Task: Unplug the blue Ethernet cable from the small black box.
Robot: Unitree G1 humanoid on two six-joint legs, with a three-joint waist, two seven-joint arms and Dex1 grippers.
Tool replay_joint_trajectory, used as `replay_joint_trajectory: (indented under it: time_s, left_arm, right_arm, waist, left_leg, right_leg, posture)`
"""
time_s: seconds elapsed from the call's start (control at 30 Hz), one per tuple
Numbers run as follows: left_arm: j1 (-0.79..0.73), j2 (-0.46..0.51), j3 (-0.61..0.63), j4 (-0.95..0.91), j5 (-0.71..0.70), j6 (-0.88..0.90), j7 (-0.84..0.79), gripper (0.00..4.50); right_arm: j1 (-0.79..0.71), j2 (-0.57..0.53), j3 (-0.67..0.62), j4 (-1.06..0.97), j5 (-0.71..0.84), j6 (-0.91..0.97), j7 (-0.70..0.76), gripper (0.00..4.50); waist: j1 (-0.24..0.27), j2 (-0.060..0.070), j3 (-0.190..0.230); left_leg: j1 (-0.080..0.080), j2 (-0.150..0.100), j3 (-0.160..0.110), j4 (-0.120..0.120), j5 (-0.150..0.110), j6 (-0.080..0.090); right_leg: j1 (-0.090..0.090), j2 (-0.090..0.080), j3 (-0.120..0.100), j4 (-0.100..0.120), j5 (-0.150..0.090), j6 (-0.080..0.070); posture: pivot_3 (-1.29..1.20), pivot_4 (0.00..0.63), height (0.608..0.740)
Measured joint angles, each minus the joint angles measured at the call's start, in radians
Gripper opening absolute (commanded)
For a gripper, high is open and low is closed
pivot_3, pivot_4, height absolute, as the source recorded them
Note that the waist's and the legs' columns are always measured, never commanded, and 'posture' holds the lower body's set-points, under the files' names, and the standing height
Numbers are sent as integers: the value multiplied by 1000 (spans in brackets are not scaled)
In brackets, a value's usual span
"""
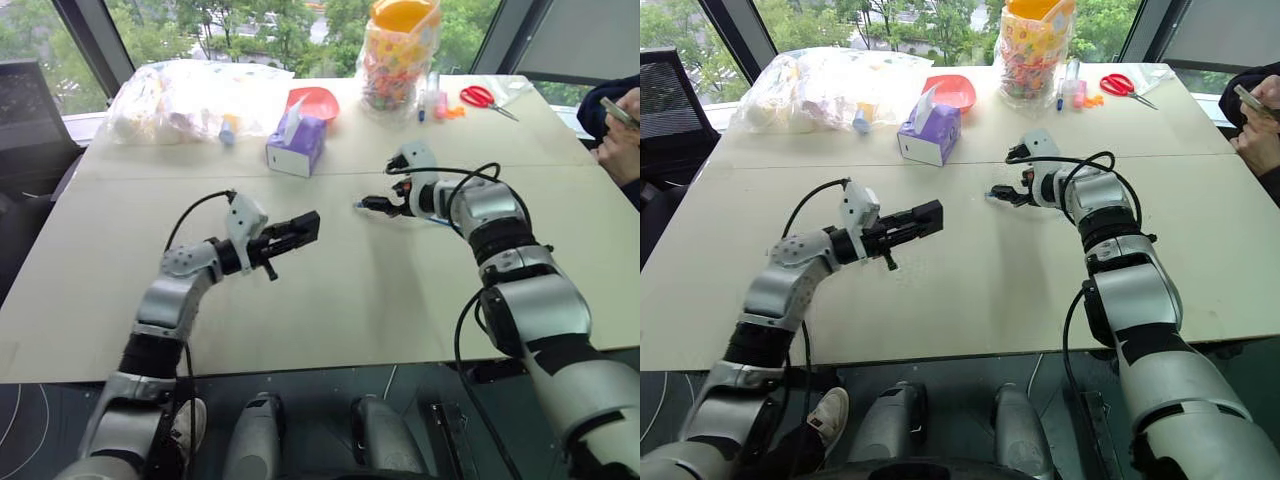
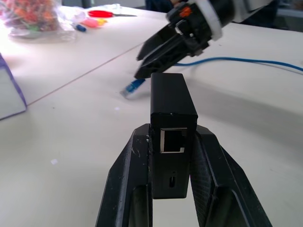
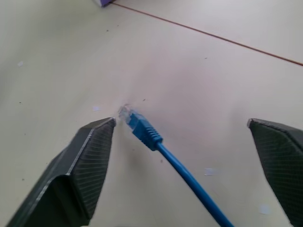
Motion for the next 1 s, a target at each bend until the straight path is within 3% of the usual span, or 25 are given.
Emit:
replay_joint_trajectory:
  time_s: [0.1,0.17,0.33,0.57,0.67,0.77,1.0]
  left_arm:
    - [-17,-36,-18,81,56,-79,46,475]
    - [-34,-74,-28,163,86,-135,76,475]
    - [-69,-121,-32,309,109,-233,97,475]
    - [-98,-120,-28,433,120,-291,88,3668]
    - [-98,-101,-14,432,116,-288,75,4482]
    - [-92,-71,8,401,100,-245,57,4482]
    - [17,66,56,25,-31,39,-26,4482]
  right_arm:
    - [74,-62,-51,-210,40,100,32,4422]
    - [204,-106,-86,-475,102,229,59,4422]
    - [453,-131,-122,-926,235,488,58,4422]
    - [571,-136,-166,-1242,357,655,18,4500]
    - [576,-150,-166,-1261,369,665,4,4500]
    - [583,-179,-171,-1275,371,663,-1,4500]
    - [624,-253,-172,-1298,382,644,9,4500]
  waist:
    - [5,0,0]
    - [10,0,0]
    - [13,0,0]
    - [14,0,0]
    - [15,0,0]
    - [16,0,0]
    - [14,0,0]
  left_leg:
    - [0,0,-1,0,0,1]
    - [-1,0,-1,0,-1,2]
    - [0,0,-1,1,-2,2]
    - [0,0,-1,8,-2,3]
    - [0,0,-1,8,-2,3]
    - [0,0,-1,7,-2,3]
    - [0,0,-1,7,-2,3]
  right_leg:
    - [0,0,0,0,0,0]
    - [0,0,-1,0,0,0]
    - [0,0,-1,0,0,0]
    - [3,-1,0,0,-2,-5]
    - [3,-1,0,0,-2,-5]
    - [3,-1,0,0,-2,-5]
    - [2,-1,0,0,-2,-5]
  posture:
    - [0,150,735]
    - [0,150,735]
    - [0,150,735]
    - [0,150,735]
    - [0,150,735]
    - [0,150,735]
    - [0,150,735]
